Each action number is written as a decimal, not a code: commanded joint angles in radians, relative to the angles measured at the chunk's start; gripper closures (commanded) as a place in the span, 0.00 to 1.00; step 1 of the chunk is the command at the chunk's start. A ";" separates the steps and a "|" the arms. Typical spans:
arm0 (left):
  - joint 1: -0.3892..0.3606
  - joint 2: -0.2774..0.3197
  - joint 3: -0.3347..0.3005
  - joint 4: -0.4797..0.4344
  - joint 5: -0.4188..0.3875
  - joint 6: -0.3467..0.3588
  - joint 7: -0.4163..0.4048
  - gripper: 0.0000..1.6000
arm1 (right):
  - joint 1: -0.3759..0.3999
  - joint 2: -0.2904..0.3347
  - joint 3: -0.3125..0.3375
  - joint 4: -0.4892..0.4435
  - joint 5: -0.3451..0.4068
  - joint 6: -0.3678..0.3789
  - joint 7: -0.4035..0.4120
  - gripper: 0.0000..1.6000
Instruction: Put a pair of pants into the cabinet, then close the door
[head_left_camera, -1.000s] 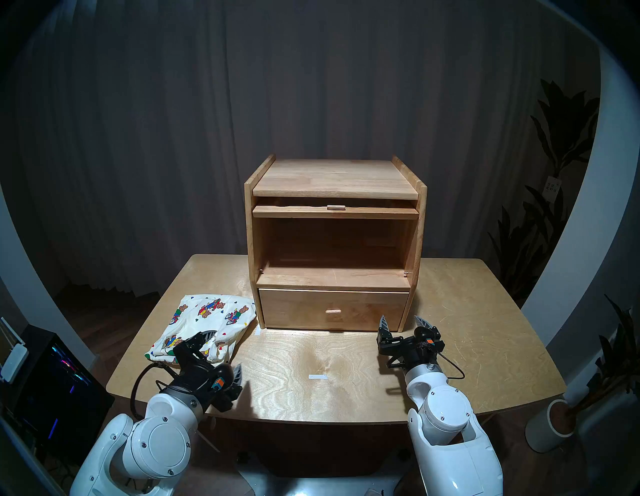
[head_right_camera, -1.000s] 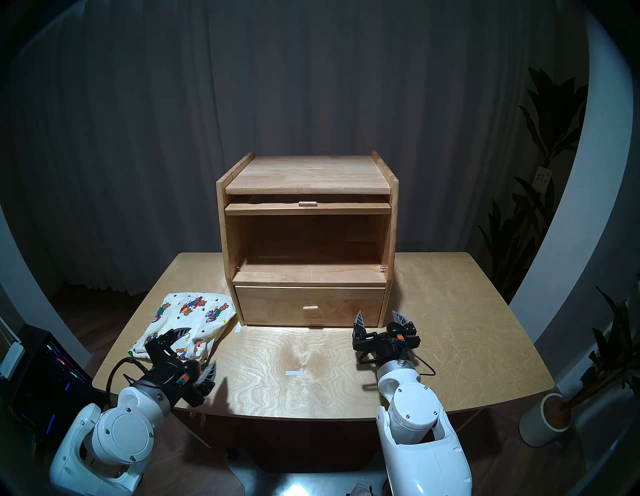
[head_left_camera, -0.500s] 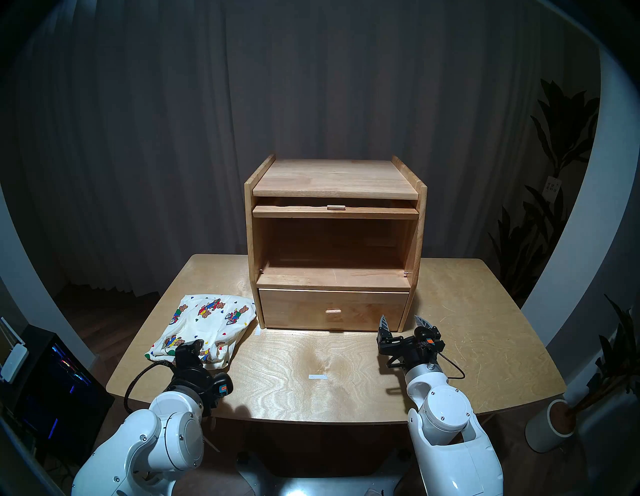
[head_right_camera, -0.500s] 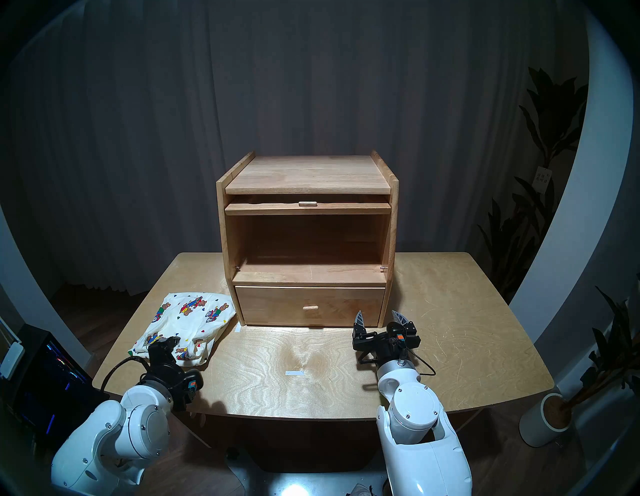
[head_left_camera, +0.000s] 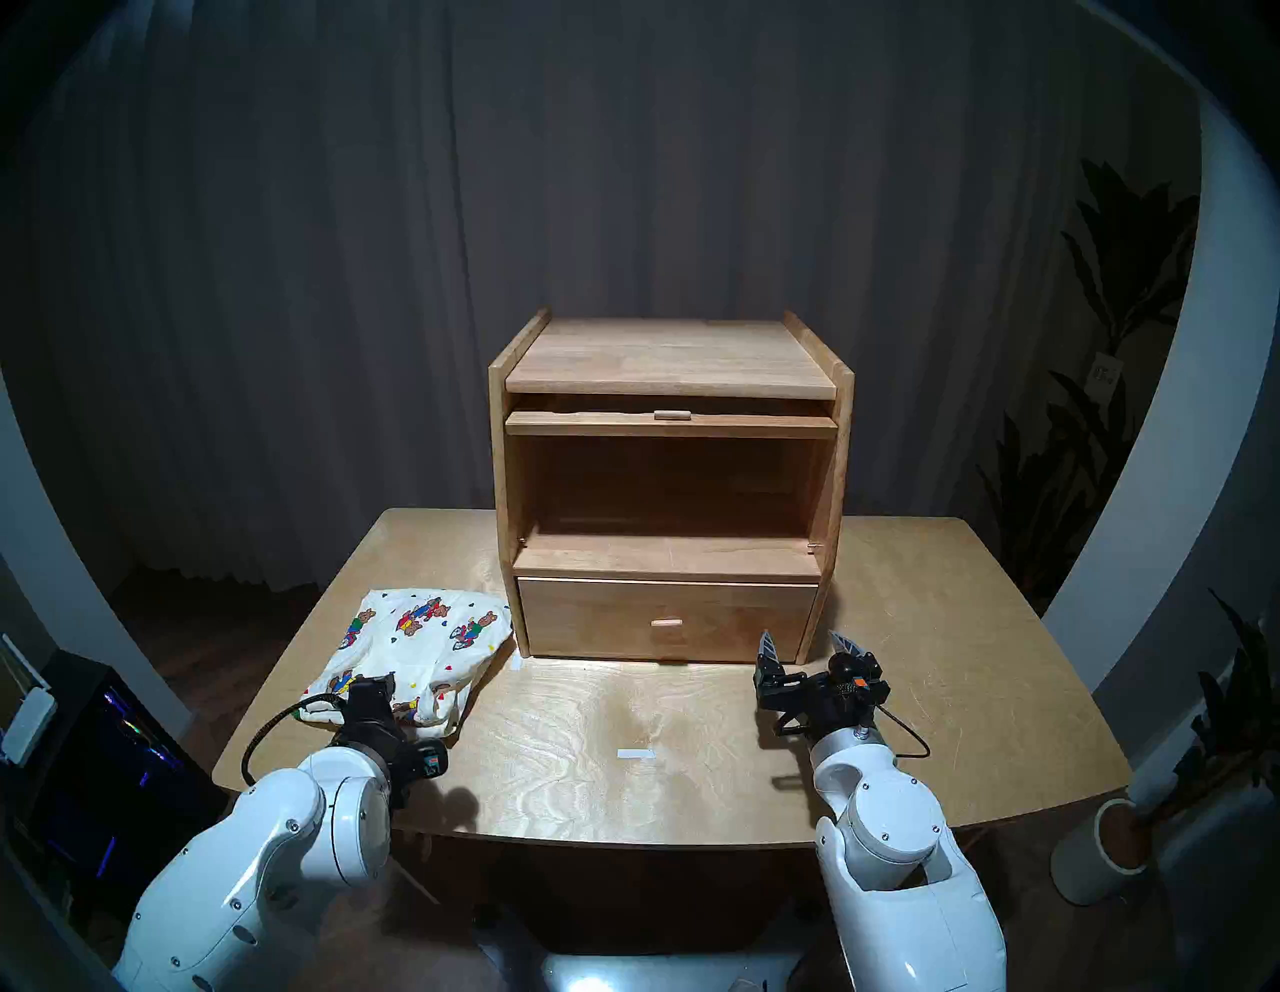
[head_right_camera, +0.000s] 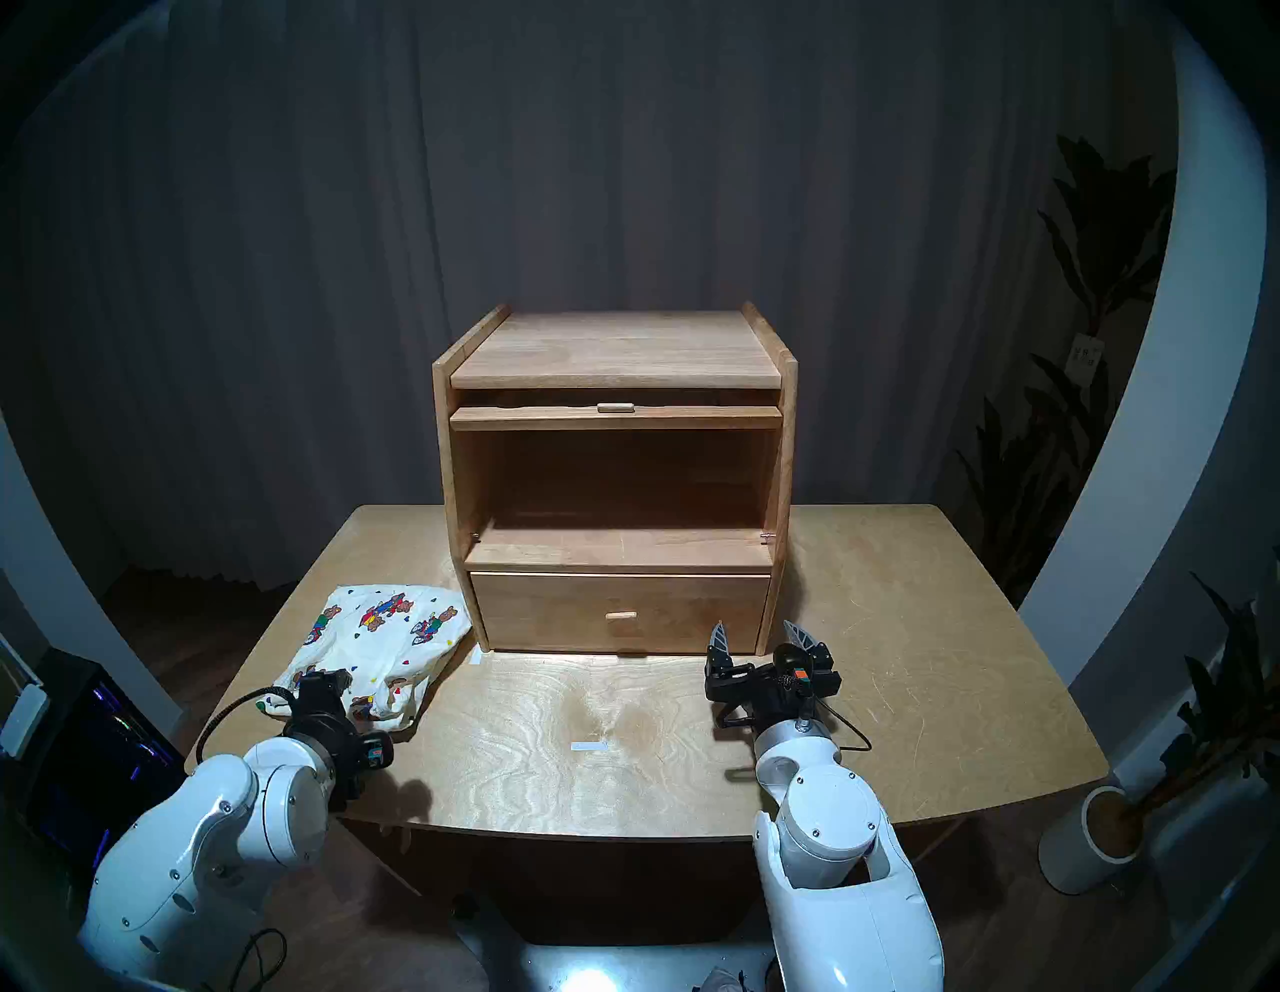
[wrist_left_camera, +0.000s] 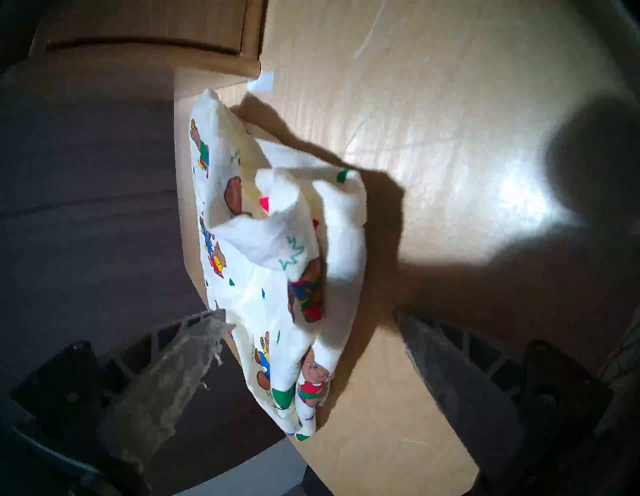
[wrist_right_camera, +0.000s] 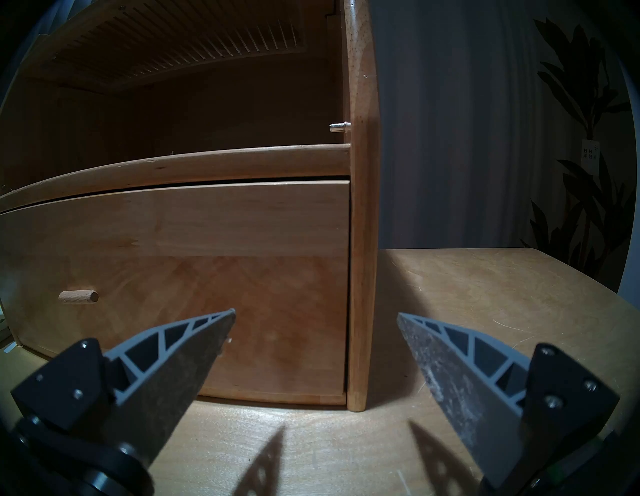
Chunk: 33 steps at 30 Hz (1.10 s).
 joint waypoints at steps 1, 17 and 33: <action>-0.105 -0.044 -0.020 0.100 -0.040 -0.038 0.068 0.00 | 0.003 0.000 0.000 -0.026 0.000 -0.005 0.000 0.00; -0.204 -0.148 0.015 0.370 -0.203 -0.251 0.271 1.00 | 0.003 0.000 0.000 -0.026 0.000 -0.005 0.000 0.00; -0.156 -0.324 -0.128 0.171 -0.529 -0.302 0.459 1.00 | 0.007 0.000 0.000 -0.017 0.000 -0.005 0.000 0.00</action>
